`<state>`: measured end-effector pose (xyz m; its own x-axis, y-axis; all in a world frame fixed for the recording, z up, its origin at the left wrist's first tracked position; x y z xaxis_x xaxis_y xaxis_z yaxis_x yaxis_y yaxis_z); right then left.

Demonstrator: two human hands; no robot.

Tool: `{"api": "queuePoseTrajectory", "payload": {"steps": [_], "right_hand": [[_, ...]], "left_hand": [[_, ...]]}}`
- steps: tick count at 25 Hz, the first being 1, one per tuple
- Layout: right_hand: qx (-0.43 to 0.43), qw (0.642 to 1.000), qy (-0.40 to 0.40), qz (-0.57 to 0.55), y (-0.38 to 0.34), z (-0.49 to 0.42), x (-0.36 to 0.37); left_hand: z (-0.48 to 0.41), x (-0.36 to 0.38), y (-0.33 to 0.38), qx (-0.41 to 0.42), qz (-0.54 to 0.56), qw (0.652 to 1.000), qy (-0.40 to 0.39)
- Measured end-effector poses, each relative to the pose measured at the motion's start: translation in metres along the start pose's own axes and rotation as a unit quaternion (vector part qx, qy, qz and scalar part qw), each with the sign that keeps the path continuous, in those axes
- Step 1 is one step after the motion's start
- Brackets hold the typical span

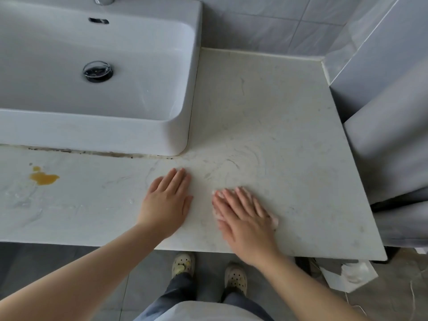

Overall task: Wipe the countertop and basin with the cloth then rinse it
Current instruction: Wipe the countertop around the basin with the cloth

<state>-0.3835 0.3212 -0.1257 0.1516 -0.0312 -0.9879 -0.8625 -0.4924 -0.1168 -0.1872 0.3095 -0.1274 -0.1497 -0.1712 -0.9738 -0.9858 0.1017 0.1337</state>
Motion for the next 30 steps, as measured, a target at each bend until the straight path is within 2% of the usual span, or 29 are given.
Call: {"api": "queuePoseTrajectory", "payload": {"steps": [1, 2, 4, 5, 6, 7, 9, 11, 12, 15, 16, 17, 18, 20, 21, 22, 23, 24, 26, 27, 28, 29, 30], "right_hand": [[0.020, 1.000, -0.001, 0.010, 0.020, 0.003, -0.003], [0.082, 0.996, -0.004, 0.018, 0.043, 0.002, -0.001], [0.257, 0.966, 0.009, 0.017, 0.069, -0.007, -0.002], [0.312, 0.950, 0.024, 0.018, 0.060, -0.015, -0.002], [0.327, 0.945, 0.023, 0.020, 0.039, -0.020, 0.000], [0.301, 0.953, 0.023, 0.018, 0.013, -0.019, 0.003], [0.195, 0.981, 0.017, 0.001, -0.027, -0.005, 0.005], [0.108, 0.994, 0.005, 0.029, -0.020, 0.007, 0.003], [0.135, 0.990, 0.000, 0.038, -0.002, 0.004, 0.002], [0.353, 0.934, 0.035, 0.040, 0.029, -0.025, 0.004], [0.383, 0.923, 0.039, 0.030, 0.012, -0.041, 0.005], [0.371, 0.928, 0.033, 0.017, -0.015, -0.053, 0.009], [0.315, 0.949, 0.033, 0.006, -0.046, -0.059, 0.015], [0.143, 0.989, 0.022, -0.012, -0.099, -0.055, 0.021], [0.067, 0.998, 0.014, -0.016, -0.102, -0.047, 0.020], [0.033, 0.999, 0.006, -0.001, -0.088, -0.041, 0.016], [0.040, 0.999, 0.003, 0.016, -0.065, -0.036, 0.015], [0.090, 0.996, -0.004, 0.025, -0.039, -0.032, 0.013], [0.266, 0.963, 0.008, 0.040, 0.004, -0.031, 0.009], [0.328, 0.943, 0.029, 0.038, 0.006, -0.039, 0.010], [0.355, 0.934, 0.034, 0.023, -0.009, -0.051, 0.012], [0.324, 0.945, 0.039, 0.011, -0.035, -0.061, 0.016], [0.242, 0.969, 0.043, 0.008, -0.068, -0.065, 0.020]], "left_hand": [[0.000, -0.002, -0.002, 0.015, -0.004, 1.000, -0.014], [0.001, -0.003, -0.004, 0.024, -0.005, 0.999, -0.025], [0.002, -0.004, -0.010, 0.046, -0.021, 0.998, -0.044], [0.003, -0.004, -0.016, 0.063, -0.034, 0.996, -0.051], [0.005, -0.003, -0.022, 0.082, -0.049, 0.994, -0.053], [0.007, -0.004, -0.030, 0.095, -0.062, 0.992, -0.055], [0.013, -0.006, -0.047, 0.103, -0.064, 0.991, -0.059], [0.023, -0.006, -0.066, 0.094, -0.049, 0.992, -0.068], [0.026, -0.008, -0.074, 0.076, -0.040, 0.993, -0.077], [0.031, -0.011, -0.090, 0.006, -0.015, 0.994, -0.107], [0.034, -0.011, -0.093, -0.007, -0.020, 0.993, -0.113], [0.035, -0.011, -0.093, -0.016, -0.026, 0.993, -0.116], [0.036, -0.011, -0.093, -0.021, -0.028, 0.993, -0.117], [0.034, -0.014, -0.092, -0.015, -0.017, 0.992, -0.121], [0.034, -0.017, -0.093, -0.011, -0.008, 0.991, -0.133], [0.033, -0.020, -0.094, -0.010, -0.003, 0.989, -0.149], [0.033, -0.021, -0.096, -0.003, -0.009, 0.986, -0.168], [0.032, -0.023, -0.097, 0.005, -0.014, 0.982, -0.188], [0.032, -0.024, -0.098, 0.012, -0.014, 0.976, -0.216], [0.031, -0.025, -0.097, 0.016, -0.015, 0.974, -0.225], [0.031, -0.025, -0.097, 0.021, -0.017, 0.972, -0.234], [0.030, -0.025, -0.097, 0.024, -0.016, 0.970, -0.240], [0.029, -0.025, -0.097, 0.023, -0.014, 0.969, -0.244]]}}
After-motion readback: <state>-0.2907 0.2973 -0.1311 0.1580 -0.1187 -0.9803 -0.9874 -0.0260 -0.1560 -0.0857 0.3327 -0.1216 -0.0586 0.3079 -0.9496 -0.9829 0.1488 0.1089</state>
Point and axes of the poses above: each hand's wrist, its own z-axis away from the middle knuckle, its own x-axis out of the palm, y = z × x, the point moved 2 cm from there along -z, towards the middle knuckle, and after that the axes turned 10 degrees about y, right-handed, at the moved point
